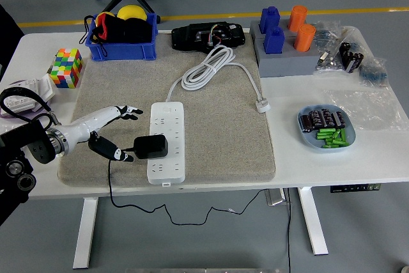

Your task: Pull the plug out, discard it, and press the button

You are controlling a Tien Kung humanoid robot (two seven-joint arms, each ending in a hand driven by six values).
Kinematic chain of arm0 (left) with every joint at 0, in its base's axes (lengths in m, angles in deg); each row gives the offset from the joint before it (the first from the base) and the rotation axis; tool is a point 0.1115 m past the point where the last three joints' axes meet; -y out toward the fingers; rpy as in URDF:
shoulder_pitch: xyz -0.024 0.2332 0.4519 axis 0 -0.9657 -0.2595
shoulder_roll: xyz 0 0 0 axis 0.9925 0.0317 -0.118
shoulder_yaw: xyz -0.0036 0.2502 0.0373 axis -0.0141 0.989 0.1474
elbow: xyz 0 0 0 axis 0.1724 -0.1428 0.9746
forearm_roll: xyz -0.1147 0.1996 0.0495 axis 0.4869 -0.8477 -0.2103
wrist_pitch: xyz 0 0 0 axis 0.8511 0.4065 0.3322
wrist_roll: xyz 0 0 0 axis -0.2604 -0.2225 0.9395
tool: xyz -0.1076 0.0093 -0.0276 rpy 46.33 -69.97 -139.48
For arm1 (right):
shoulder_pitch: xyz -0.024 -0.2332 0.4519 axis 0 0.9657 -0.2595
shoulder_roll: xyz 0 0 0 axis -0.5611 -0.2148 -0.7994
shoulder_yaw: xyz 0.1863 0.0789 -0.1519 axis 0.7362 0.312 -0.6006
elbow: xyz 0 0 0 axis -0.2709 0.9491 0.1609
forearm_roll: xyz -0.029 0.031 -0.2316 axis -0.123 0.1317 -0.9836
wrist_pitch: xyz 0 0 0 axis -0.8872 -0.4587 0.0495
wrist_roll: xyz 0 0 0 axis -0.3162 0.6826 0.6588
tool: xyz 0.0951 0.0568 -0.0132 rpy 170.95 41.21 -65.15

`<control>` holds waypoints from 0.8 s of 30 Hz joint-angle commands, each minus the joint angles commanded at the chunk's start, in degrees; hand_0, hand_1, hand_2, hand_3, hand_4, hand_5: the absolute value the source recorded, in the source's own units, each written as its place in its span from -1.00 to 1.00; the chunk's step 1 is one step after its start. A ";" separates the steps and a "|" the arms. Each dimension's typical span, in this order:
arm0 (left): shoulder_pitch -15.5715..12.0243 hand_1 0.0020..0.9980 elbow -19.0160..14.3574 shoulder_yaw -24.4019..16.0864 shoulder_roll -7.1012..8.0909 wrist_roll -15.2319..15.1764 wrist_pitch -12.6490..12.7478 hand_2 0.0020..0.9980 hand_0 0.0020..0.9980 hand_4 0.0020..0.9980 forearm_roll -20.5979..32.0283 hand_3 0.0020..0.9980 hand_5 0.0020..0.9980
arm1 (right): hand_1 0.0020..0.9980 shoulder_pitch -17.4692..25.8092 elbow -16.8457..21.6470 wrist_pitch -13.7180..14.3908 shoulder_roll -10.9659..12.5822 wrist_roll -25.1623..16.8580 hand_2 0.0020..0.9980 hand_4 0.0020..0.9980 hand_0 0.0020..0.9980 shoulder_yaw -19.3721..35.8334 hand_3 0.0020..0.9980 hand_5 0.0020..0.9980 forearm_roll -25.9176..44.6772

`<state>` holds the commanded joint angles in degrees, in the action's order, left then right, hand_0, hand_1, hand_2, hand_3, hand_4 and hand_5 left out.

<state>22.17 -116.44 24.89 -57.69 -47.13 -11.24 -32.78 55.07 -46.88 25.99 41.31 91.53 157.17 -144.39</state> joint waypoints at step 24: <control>1.80 0.27 3.73 7.76 -2.52 -6.70 10.44 0.12 0.54 0.90 -0.56 0.26 -1.00 | 0.39 -0.30 0.02 0.04 0.15 -0.04 0.36 0.50 0.61 -0.48 0.28 0.26 0.27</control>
<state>23.97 -112.71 32.66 -60.20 -53.84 -0.80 -33.34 54.78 -46.86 26.03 41.46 91.49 156.69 -144.12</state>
